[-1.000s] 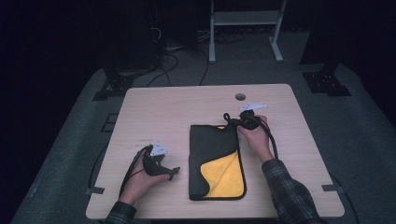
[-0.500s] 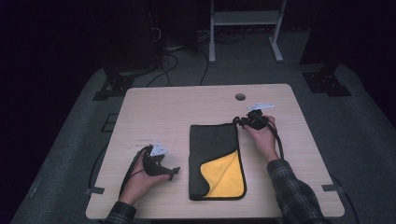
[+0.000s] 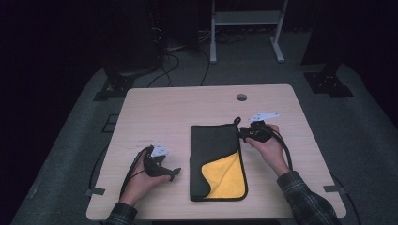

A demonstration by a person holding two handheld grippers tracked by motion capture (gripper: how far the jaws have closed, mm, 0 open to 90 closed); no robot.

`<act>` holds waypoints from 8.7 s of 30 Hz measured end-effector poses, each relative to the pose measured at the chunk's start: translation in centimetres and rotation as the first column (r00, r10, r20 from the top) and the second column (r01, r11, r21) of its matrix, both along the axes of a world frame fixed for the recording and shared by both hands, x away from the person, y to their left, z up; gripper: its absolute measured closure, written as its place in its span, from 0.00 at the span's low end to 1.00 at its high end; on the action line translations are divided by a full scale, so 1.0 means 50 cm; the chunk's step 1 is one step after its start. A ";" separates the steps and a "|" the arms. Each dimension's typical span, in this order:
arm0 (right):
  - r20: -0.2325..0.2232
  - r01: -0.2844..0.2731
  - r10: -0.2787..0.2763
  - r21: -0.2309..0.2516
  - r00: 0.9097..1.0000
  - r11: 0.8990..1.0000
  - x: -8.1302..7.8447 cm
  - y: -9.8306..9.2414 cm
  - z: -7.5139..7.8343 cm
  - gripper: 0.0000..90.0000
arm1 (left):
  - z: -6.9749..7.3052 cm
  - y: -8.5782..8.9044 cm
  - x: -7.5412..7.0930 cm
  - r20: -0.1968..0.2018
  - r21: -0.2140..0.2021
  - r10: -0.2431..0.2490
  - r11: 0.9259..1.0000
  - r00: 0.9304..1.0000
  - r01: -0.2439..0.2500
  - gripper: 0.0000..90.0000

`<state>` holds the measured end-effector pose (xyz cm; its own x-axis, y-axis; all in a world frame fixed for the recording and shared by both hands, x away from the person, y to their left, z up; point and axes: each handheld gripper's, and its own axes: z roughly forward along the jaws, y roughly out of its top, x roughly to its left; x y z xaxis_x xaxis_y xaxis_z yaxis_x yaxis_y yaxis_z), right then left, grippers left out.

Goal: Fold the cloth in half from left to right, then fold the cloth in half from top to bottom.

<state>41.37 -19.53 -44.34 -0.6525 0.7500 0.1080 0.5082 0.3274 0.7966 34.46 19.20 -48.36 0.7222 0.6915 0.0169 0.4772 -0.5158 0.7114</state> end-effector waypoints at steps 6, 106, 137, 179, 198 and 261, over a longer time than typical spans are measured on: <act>-0.013 -0.086 0.086 0.011 0.996 0.996 -0.047 0.033 0.001 0.65 | 0.000 0.000 0.000 0.000 0.000 0.000 1.000 1.000 0.000 0.00; -0.080 -0.313 0.309 -0.045 0.948 0.949 -0.301 -0.060 -0.028 0.74 | 0.000 -0.003 -0.002 0.004 -0.006 0.014 1.000 1.000 -0.014 0.00; -0.024 -0.075 0.074 -0.028 0.997 0.997 0.047 -0.014 -0.027 0.50 | 0.062 -0.076 0.187 0.033 -0.084 0.024 0.996 0.999 -0.021 0.40; -0.100 -0.144 0.137 -0.058 0.985 0.988 0.128 0.032 -0.065 0.90 | 0.037 -0.152 0.275 -0.071 -0.014 -0.043 0.999 0.997 0.042 0.92; 0.025 -0.091 0.090 0.000 0.996 0.996 0.138 0.026 0.041 0.90 | 0.150 -0.140 0.274 0.107 -0.063 -0.047 0.997 0.993 0.054 0.91; -0.001 -0.306 0.306 0.026 0.952 0.952 -0.233 -0.062 -0.008 0.74 | 0.093 -0.076 -0.083 -0.055 -0.193 -0.284 0.944 0.957 0.269 0.75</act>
<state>29.73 -22.64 -44.76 -0.8499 0.5112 0.1282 0.3906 0.4477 0.8043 30.29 15.42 -43.69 0.8789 0.4506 -0.1565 0.3943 -0.5017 0.7700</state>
